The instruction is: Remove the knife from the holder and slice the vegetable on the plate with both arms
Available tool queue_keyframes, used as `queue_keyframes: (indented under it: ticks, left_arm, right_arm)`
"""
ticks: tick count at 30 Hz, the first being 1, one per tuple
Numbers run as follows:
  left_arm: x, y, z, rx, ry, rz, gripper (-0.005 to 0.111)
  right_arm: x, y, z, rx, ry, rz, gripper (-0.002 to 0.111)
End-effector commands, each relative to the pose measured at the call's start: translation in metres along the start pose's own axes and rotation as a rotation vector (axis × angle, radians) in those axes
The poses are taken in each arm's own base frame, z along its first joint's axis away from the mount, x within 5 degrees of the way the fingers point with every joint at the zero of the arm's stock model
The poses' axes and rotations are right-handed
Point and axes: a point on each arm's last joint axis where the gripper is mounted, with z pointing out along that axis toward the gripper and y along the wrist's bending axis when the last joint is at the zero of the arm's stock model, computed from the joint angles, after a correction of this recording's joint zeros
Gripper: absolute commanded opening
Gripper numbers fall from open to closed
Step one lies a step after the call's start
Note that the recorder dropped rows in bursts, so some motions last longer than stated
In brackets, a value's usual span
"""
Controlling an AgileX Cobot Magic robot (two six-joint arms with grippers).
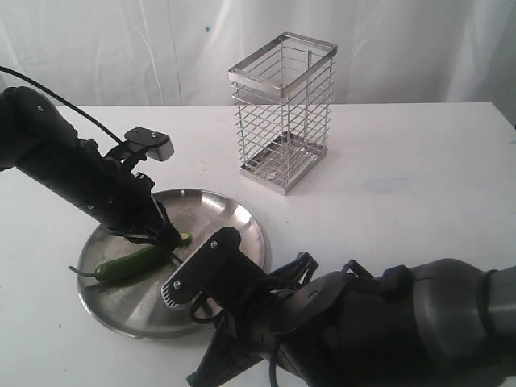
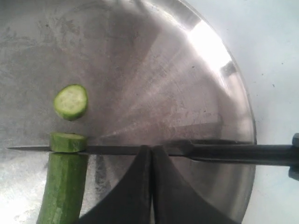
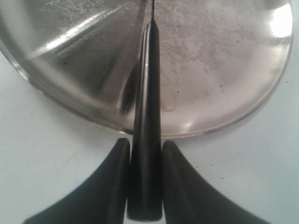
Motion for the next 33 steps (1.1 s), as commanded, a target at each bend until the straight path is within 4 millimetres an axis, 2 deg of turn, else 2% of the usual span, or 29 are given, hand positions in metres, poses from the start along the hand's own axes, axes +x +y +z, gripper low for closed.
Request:
queue_keyframes:
  ticks: [1,8,14,16,19,24,28,33]
  left_arm:
    - [0.003,-0.002,0.002,0.018,0.022,0.007,0.000]
    - [0.004,0.000,0.005,0.008,0.029,0.010,0.000]
    - [0.023,0.015,0.047,0.014,0.136,-0.029,0.000]
    - [0.024,0.016,0.051,0.013,0.145,-0.030,0.000]
    - [0.018,0.015,0.042,-0.005,0.128,-0.001,0.000]
    - [-0.003,0.006,0.010,-0.043,0.028,0.052,0.000]
    - [-0.008,0.002,-0.011,-0.098,-0.004,0.096,0.000]
    - [-0.007,0.002,-0.017,-0.126,0.013,0.077,0.000]
  right_arm:
    - [0.001,0.001,0.000,-0.005,0.002,-0.009,0.000]
    - [0.001,0.001,0.000,-0.005,0.002,-0.009,0.000]
    - [0.001,0.001,0.000,-0.005,0.002,-0.009,0.000]
    - [0.001,0.001,0.000,-0.005,0.002,-0.009,0.000]
    - [0.001,0.001,0.000,-0.005,0.002,-0.014,0.000]
    - [0.001,-0.001,0.000,0.017,0.004,-0.013,0.000]
    - [0.002,-0.007,0.000,0.079,0.012,-0.018,0.000]
    - [0.002,-0.010,-0.001,0.114,0.016,-0.020,0.000]
